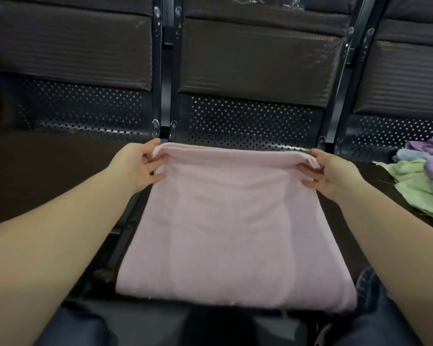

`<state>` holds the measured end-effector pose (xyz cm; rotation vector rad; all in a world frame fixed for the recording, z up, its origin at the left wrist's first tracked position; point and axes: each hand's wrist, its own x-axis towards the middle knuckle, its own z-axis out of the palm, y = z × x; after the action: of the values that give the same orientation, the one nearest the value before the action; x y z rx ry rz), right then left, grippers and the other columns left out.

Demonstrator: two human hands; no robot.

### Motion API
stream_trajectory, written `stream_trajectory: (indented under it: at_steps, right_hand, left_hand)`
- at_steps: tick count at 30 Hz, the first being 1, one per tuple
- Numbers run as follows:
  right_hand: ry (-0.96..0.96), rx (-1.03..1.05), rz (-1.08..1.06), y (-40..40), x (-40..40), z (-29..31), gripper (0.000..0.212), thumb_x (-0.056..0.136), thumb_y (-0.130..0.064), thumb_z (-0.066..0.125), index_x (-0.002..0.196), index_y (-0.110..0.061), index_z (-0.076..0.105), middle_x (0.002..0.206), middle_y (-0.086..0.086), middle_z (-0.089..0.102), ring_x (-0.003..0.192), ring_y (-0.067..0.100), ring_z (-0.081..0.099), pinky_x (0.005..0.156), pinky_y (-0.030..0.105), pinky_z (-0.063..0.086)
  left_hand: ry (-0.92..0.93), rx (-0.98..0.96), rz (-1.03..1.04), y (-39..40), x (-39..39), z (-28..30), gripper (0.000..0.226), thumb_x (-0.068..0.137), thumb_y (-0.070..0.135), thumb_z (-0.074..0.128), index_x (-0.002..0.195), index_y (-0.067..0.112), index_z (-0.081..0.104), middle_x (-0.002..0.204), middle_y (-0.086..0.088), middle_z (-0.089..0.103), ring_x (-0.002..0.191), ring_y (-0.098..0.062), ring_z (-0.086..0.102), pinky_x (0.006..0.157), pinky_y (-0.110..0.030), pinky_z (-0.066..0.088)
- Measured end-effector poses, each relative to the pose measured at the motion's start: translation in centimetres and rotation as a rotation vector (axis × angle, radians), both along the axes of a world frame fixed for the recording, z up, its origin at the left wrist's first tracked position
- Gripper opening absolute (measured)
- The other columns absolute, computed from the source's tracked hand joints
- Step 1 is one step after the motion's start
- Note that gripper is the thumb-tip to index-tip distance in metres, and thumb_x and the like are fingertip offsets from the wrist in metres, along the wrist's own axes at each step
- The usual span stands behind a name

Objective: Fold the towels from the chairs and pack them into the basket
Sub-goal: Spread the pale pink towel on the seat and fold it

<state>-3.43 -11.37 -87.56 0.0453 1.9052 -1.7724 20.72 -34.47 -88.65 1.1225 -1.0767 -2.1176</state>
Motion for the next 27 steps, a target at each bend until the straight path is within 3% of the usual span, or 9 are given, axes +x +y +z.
stream_trajectory:
  at_steps: [3, 6, 11, 13, 17, 22, 27]
  right_hand:
    - [0.066, -0.084, 0.013, -1.4, -1.2, -0.4, 0.039, 0.099, -0.006, 0.035, 0.135, -0.014, 0.048, 0.124, 0.008, 0.053, 0.102, 0.018, 0.056, 0.099, 0.041, 0.042]
    - [0.084, -0.106, -0.009, -2.0, -2.5, -0.6, 0.039, 0.100, -0.004, 0.033, 0.133, -0.014, 0.050, 0.122, 0.007, 0.050, 0.107, 0.019, 0.056, 0.106, 0.046, 0.040]
    - [0.056, -0.118, -0.036, -2.0, -2.7, -0.6, 0.041, 0.100, -0.002, 0.030, 0.133, -0.012, 0.052, 0.107, 0.003, 0.057, 0.094, 0.013, 0.061, 0.105, 0.048, 0.035]
    - [0.053, -0.121, -0.029, -1.5, -2.4, -0.6, 0.040, 0.100, -0.002, 0.030, 0.134, -0.012, 0.051, 0.099, 0.001, 0.058, 0.093, 0.013, 0.060, 0.107, 0.048, 0.033]
    - [0.063, -0.126, 0.022, -0.2, -1.6, -0.1, 0.036, 0.100, -0.004, 0.032, 0.126, -0.013, 0.055, 0.103, 0.003, 0.060, 0.097, 0.014, 0.061, 0.109, 0.052, 0.029]
    - [0.073, -0.007, 0.160, 2.8, -0.4, 0.7, 0.032, 0.099, -0.004, 0.034, 0.100, -0.018, 0.063, 0.114, 0.005, 0.061, 0.096, 0.015, 0.063, 0.110, 0.054, 0.025]
    - [0.146, 0.260, 0.331, 5.9, 1.8, 2.0, 0.026, 0.097, -0.011, 0.041, 0.094, -0.022, 0.064, 0.093, -0.001, 0.065, 0.085, 0.012, 0.062, 0.106, 0.046, 0.029]
  left_hand:
    - [0.020, -0.038, 0.014, -0.6, -1.5, -0.6, 0.037, 0.099, 0.008, 0.038, 0.132, 0.018, 0.052, 0.123, -0.004, 0.059, 0.107, -0.020, 0.058, 0.106, -0.053, 0.030]
    - [0.049, -0.070, 0.024, -1.4, -2.2, -0.9, 0.036, 0.100, 0.009, 0.038, 0.130, 0.020, 0.053, 0.123, -0.002, 0.059, 0.115, -0.020, 0.056, 0.108, -0.058, 0.025]
    - [0.069, -0.072, 0.039, -1.5, -2.5, -0.8, 0.034, 0.099, 0.008, 0.040, 0.126, 0.021, 0.056, 0.125, -0.001, 0.060, 0.122, -0.021, 0.052, 0.110, -0.061, 0.019]
    - [0.060, -0.073, 0.033, -1.2, -2.3, -0.6, 0.031, 0.099, 0.008, 0.040, 0.121, 0.022, 0.058, 0.125, 0.000, 0.060, 0.122, -0.021, 0.052, 0.110, -0.062, 0.018]
    - [0.024, -0.125, 0.005, -0.9, -1.0, 0.1, 0.027, 0.097, 0.008, 0.041, 0.103, 0.023, 0.062, 0.113, 0.000, 0.063, 0.118, -0.021, 0.054, 0.111, -0.062, 0.019]
    - [-0.049, -0.189, -0.075, -0.2, 2.0, 1.3, 0.027, 0.094, 0.008, 0.043, 0.099, 0.020, 0.066, 0.099, 0.000, 0.065, 0.105, -0.017, 0.060, 0.106, -0.051, 0.034]
    - [-0.271, -0.187, -0.250, 1.4, 5.6, 1.8, 0.025, 0.091, 0.010, 0.044, 0.096, 0.017, 0.068, 0.093, -0.002, 0.064, 0.090, -0.017, 0.060, 0.084, -0.034, 0.047]
